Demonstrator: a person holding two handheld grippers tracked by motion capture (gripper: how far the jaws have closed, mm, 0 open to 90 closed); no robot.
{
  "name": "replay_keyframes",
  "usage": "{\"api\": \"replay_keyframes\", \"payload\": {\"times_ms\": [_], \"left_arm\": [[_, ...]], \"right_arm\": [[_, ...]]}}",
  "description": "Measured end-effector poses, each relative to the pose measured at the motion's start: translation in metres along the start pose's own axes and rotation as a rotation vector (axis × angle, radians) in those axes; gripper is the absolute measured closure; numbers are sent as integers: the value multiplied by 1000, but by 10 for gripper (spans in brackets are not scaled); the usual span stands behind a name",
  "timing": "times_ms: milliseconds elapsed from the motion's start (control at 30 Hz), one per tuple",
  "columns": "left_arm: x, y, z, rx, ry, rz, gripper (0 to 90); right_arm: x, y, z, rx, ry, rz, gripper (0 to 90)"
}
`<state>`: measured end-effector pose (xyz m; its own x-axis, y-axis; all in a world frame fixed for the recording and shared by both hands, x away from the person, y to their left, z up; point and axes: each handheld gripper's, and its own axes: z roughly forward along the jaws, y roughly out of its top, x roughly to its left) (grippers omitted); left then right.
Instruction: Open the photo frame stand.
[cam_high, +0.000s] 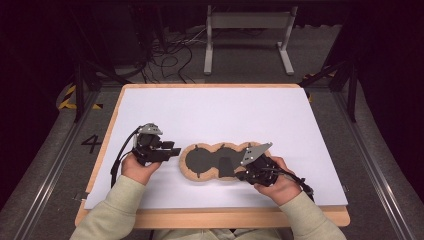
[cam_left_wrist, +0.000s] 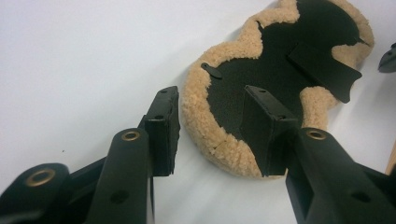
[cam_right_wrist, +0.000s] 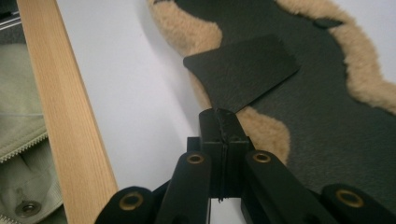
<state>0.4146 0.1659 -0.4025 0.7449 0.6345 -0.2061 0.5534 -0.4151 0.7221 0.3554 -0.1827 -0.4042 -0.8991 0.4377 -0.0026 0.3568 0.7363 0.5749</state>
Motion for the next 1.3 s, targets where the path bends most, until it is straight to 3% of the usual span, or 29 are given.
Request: {"api": "replay_keyframes", "payload": {"times_ms": [200, 533, 900, 1167, 1300], "left_arm": [[0, 0, 1, 3, -1, 1, 570], [0, 0, 3, 6, -6, -4, 564], [0, -2, 4, 18, -9, -6, 559], [1, -5, 4, 29, -7, -10, 554], [1, -7, 4, 41, -4, -13, 552]], "right_arm": [[-2, -4, 11, 72, 36, 32, 900], [-7, -7, 21, 80, 42, 59, 900], [-10, -6, 20, 34, 62, 88, 900], [-14, -3, 11, -35, 62, 107, 900], [-17, 0, 4, -104, 46, 125, 900]]}}
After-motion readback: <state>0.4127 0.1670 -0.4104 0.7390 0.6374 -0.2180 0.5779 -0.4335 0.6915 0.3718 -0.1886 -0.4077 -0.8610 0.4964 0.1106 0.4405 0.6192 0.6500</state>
